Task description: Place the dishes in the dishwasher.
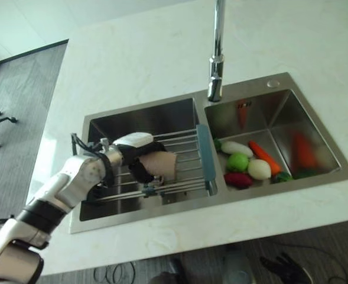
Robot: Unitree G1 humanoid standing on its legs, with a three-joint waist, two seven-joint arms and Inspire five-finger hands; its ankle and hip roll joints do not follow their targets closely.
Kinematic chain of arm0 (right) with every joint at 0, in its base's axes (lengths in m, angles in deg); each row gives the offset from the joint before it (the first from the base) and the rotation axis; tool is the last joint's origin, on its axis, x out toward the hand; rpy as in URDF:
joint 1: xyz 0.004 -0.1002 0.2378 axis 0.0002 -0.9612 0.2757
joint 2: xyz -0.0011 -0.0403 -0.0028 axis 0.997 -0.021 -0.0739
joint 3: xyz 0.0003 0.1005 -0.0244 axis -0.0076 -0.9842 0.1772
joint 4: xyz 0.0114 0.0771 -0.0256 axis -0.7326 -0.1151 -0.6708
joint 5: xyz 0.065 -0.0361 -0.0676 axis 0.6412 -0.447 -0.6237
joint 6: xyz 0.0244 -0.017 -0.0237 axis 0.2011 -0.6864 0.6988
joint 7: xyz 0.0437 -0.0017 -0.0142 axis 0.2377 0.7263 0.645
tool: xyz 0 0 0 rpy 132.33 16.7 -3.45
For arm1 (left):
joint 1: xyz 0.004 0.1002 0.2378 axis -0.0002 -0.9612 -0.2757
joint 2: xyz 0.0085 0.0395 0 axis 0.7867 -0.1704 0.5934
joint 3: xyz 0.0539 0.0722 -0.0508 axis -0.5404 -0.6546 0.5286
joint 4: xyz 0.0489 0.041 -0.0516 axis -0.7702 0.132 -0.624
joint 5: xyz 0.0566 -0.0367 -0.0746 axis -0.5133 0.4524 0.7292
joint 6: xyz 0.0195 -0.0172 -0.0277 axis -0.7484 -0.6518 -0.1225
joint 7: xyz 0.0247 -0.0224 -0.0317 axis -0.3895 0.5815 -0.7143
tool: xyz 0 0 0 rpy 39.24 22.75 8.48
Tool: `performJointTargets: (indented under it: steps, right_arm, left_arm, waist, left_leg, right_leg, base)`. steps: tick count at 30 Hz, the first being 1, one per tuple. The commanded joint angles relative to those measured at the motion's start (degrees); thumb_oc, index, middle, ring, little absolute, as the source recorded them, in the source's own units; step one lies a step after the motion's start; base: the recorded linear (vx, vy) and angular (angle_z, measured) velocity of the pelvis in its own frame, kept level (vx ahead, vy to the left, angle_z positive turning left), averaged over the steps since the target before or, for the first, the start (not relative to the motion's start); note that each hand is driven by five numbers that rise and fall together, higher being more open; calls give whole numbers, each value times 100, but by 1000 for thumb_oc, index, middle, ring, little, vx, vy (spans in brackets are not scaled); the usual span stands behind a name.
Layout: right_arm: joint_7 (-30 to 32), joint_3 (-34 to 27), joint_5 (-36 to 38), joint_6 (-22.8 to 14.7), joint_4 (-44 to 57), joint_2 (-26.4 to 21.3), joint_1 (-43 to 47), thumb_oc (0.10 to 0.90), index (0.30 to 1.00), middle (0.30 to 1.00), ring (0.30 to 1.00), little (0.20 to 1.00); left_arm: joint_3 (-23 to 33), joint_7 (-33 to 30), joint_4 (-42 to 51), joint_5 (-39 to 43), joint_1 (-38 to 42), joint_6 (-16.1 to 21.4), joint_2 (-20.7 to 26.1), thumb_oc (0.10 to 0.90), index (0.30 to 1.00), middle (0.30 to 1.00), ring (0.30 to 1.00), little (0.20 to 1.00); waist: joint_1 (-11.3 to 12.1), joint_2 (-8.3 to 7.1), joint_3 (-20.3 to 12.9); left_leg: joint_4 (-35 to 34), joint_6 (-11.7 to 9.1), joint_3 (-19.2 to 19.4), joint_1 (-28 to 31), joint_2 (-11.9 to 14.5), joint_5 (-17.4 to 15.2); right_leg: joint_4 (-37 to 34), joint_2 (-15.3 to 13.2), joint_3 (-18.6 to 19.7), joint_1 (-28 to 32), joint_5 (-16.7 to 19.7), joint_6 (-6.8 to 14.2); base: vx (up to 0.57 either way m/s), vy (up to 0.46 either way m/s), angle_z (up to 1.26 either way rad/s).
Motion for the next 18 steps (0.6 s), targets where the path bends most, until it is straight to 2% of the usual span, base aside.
performJointTargets:
  steps: [1,5,6,9,12,13,16,18]
  right_arm:
    - [57,-85,189,-264,296,-58,-276,800,900,900,900,900]
    - [-39,-11,147,-267,317,-20,-251,800,900,900,900,900]
    - [-11,39,102,-202,347,-3,-246,800,900,900,900,900]
    - [8,92,10,-82,311,-13,-212,800,900,900,900,900]
    - [-29,175,-131,-21,197,-51,-174,800,900,900,900,900]
    - [-29,195,-140,-12,192,-60,-167,800,900,900,900,900]
    - [-44,157,-174,36,54,-160,-220,800,900,900,900,900]
    - [27,118,-126,54,-72,-241,-205,800,900,900,900,900]
  left_arm:
    - [1279,-2085,321,395,306,304,612,400,300,300,300,300]
    - [2343,-3348,316,500,-216,710,948,400,300,300,300,300]
    - [2803,-3773,341,509,-524,804,1022,400,300,300,300,300]
    - [3526,-4313,342,514,-1101,881,1119,400,300,300,300,300]
    - [4237,-4769,283,402,-1802,758,1137,400,300,300,300,300]
    - [4313,-4791,296,385,-1884,745,1130,400,300,300,300,300]
    - [4882,-5208,138,201,-2417,752,1086,400,300,300,300,300]
    - [5231,-5325,16,213,-2634,785,1129,400,300,300,300,300]
  waist:
    - [86,-92,-389]
    - [299,-78,-456]
    - [381,-61,-456]
    - [506,-30,-481]
    - [694,18,-501]
    - [679,26,-502]
    - [791,187,-417]
    - [827,266,-369]
  left_leg:
    - [859,126,-744,-199,158,-1074]
    - [859,83,-814,-232,224,-1021]
    - [859,49,-875,-213,256,-1038]
    - [859,-17,-957,-278,311,-948]
    - [859,-137,-992,-330,416,-823]
    - [859,-153,-993,-338,433,-807]
    - [859,-559,-879,-726,855,-233]
    - [859,-674,-861,-901,1012,-60]
  right_leg:
    - [75,-227,-221,214,-444,382]
    - [75,-191,-392,298,-539,293]
    - [75,-160,-465,376,-634,249]
    - [75,-105,-583,389,-690,158]
    - [75,-30,-786,449,-808,49]
    - [75,-19,-803,452,-816,37]
    - [75,24,-1070,490,-903,-15]
    - [75,-31,-1236,543,-962,-11]
  base:
    - [-6,-52,8]
    - [-13,-101,16]
    - [-54,-137,25]
    - [-22,-145,23]
    - [-6,-154,30]
    - [-41,-136,30]
    - [-126,-82,43]
    - [-211,-5,76]
